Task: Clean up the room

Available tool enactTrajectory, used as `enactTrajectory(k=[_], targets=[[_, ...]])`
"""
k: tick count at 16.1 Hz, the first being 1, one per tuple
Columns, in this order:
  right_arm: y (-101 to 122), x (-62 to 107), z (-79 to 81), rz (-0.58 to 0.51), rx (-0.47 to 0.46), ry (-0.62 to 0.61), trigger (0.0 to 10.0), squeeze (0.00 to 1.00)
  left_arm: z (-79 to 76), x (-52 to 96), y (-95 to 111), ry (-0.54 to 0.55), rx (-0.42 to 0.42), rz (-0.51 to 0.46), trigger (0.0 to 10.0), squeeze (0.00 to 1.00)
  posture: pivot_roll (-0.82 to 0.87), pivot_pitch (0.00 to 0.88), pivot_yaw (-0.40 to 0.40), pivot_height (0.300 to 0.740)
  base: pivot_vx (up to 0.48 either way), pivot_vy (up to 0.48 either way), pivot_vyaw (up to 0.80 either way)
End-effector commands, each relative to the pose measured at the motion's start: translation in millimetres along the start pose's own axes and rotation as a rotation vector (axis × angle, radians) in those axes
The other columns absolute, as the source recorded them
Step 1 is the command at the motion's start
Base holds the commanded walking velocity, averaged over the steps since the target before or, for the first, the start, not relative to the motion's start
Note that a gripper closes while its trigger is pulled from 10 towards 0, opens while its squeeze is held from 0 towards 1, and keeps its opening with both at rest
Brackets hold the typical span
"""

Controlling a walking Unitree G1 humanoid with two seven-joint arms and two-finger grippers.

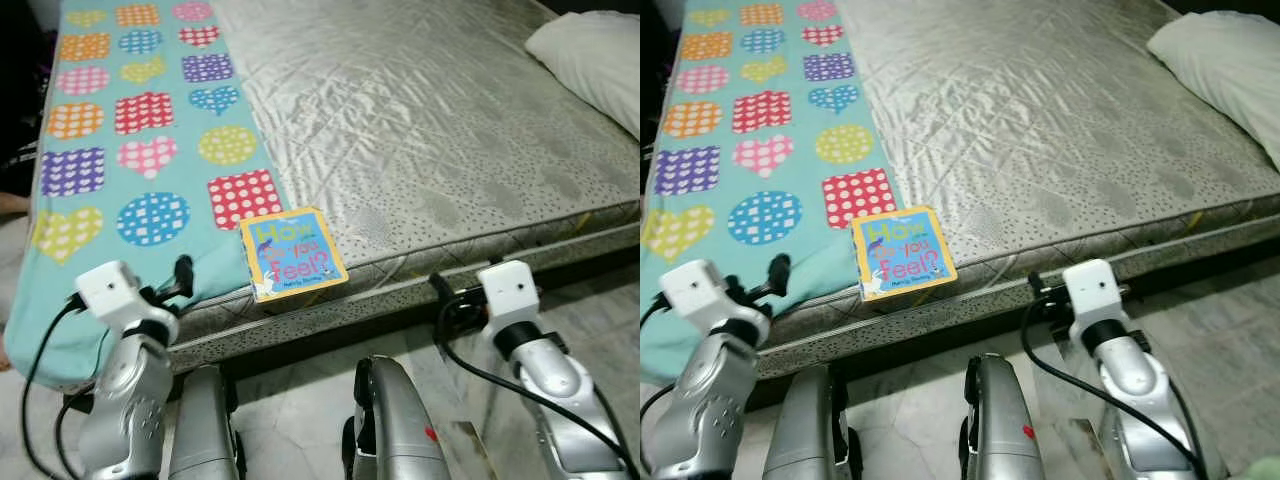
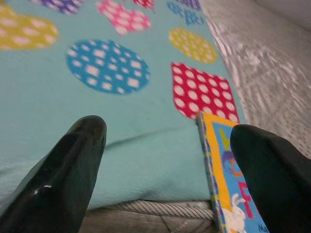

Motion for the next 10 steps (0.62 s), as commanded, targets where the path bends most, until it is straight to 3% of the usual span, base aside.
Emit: enactTrajectory(k=[1, 6, 10], targets=[[0.8, 3.3, -9.4, 0.003, 0.004, -0.035, 10.0, 0.00, 5.4, -1.4, -5.5, 0.017, -0.002, 0.025, 10.0, 0.00, -0.13, 0.236, -0.036, 0.560, 0.000, 0.000, 0.00], [-4.4, 21.6, -10.1, 0.041, 0.009, -0.040, 10.0, 0.00, -1.0, -20.3, -20.4, -0.004, 0.060, 0.104, 10.0, 0.00, -0.18, 0.259, -0.041, 0.545, 0.000, 0.000, 0.00], [-3.5, 34.9, -17.7, 0.058, 0.023, -0.062, 10.0, 0.00, -13.6, -37.2, -40.4, -0.063, 0.093, 0.224, 10.0, 0.00, -0.23, 0.271, -0.039, 0.545, 0.000, 0.000, 0.00]])
Point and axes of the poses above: a point about 5 cm out from each wrist's last joint towards the gripper, its own x axis pointing back from the gripper into the wrist, its own y axis along the axis of the wrist's last joint, z = x × y, the point moved 2 cm from there along -x, pointing out of the wrist towards the gripper, and after that the axes turned 9 degrees about x, right-handed, at the moved point
